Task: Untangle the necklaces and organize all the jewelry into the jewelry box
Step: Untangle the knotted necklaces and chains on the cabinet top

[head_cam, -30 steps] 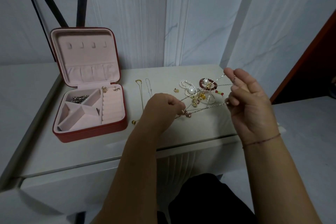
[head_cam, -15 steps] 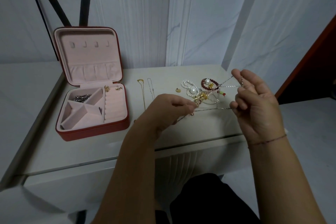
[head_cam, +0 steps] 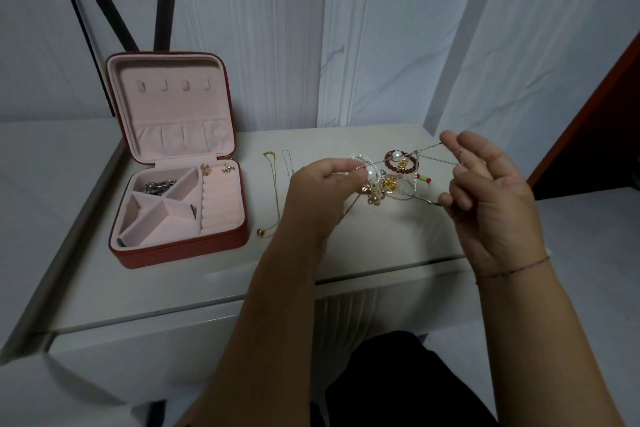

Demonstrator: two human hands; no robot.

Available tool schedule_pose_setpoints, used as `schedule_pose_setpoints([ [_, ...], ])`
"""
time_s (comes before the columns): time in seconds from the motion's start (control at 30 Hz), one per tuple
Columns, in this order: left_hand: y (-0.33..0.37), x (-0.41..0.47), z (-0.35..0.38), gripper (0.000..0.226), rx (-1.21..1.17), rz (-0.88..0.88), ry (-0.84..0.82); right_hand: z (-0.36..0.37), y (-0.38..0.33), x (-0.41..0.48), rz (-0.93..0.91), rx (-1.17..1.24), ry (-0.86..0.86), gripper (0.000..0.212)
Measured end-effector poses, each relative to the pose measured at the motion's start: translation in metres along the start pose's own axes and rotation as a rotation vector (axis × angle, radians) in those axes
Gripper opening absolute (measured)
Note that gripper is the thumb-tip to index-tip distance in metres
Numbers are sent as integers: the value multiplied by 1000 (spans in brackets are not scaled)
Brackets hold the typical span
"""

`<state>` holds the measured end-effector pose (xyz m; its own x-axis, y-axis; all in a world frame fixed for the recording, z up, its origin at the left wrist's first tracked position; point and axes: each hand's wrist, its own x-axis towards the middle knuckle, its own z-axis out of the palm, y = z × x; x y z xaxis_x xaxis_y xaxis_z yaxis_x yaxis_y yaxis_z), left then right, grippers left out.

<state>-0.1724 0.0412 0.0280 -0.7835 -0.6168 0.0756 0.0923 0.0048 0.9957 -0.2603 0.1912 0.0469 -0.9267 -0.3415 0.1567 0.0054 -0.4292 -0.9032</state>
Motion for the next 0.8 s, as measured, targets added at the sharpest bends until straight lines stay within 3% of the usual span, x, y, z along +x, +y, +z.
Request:
schedule_pose_setpoints([
  [0.17, 1, -1, 1, 11, -299, -159, -28, 0, 0, 0, 43, 16, -14, 34],
  [0.4, -3, 4, -3, 25, -230, -185, -189, 2, -1, -1, 6, -11, 12, 37],
  [0.6, 7, 0, -5, 40, -410, -277, -406, 2, -2, -1, -2, 0, 21, 43],
  [0.7, 4, -1, -4, 36, -366, -256, -349, 3, -2, -2, -2, 0, 1, 43],
  [0.8, 5, -2, -1, 34, -159, -172, -146, 4, -2, -3, -3, -9, -18, 44],
])
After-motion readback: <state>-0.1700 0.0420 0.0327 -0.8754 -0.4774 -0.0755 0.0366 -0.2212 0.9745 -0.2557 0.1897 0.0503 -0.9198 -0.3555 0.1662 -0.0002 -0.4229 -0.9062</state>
